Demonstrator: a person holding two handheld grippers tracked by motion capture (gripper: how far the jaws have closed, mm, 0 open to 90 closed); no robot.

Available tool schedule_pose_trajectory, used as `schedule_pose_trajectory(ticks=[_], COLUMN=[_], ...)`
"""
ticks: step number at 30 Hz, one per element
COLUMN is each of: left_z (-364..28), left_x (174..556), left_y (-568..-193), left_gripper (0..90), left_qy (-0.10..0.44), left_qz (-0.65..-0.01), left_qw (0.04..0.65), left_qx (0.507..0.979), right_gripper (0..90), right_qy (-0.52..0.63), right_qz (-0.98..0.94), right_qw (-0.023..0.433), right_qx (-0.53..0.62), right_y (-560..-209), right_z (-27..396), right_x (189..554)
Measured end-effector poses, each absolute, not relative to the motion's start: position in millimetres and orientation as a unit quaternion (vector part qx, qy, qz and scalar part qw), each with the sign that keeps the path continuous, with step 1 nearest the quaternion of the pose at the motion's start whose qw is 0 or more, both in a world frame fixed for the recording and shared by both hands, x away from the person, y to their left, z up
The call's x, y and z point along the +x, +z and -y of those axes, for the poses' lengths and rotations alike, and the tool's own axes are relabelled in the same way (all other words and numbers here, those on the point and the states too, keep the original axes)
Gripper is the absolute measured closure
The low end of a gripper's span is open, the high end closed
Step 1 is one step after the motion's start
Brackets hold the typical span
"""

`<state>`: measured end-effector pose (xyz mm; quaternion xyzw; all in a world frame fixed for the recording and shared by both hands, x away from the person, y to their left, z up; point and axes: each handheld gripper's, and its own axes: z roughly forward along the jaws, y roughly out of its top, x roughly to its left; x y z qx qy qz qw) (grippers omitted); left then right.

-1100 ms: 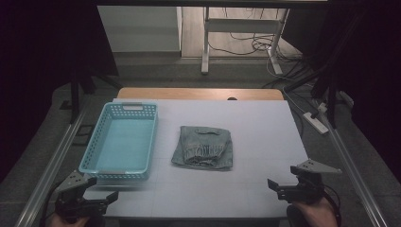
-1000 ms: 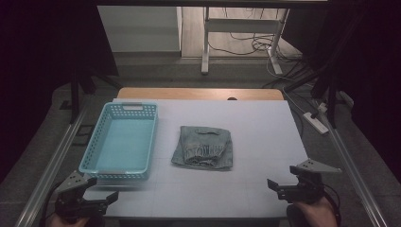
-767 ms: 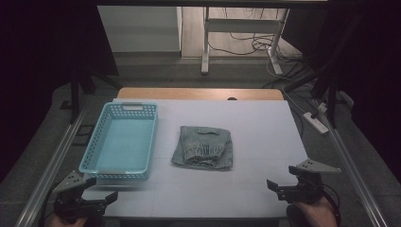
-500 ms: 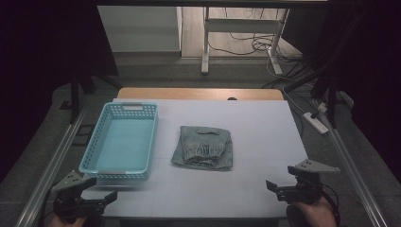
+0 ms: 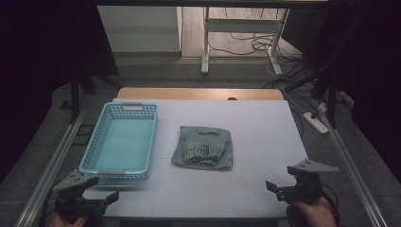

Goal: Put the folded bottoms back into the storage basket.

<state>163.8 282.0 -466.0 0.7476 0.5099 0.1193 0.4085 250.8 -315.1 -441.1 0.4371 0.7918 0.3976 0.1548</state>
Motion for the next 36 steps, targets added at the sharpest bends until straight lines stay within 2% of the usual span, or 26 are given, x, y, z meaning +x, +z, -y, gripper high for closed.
schedule_pose_trajectory(ticks=[16, 21, 36], left_z=[-265, -257, -229], left_x=[168, 175, 194], left_y=[-457, -455, -448], left_gripper=[2.1, 2.2, 1.0], left_qy=[0.134, 0.110, 0.087], left_qz=[-0.459, -0.446, -0.428], left_qw=[0.428, 0.445, 0.448], left_qx=[0.767, 0.768, 0.780], right_gripper=[0.0, 0.0, 0.0], right_qy=[0.393, 0.392, 0.392], right_qz=[-0.796, -0.797, -0.799], right_qw=[0.150, 0.149, 0.145], right_qx=[0.435, 0.434, 0.433], right_y=[-442, -442, -442], right_z=[314, 314, 313], right_x=[252, 252, 252])
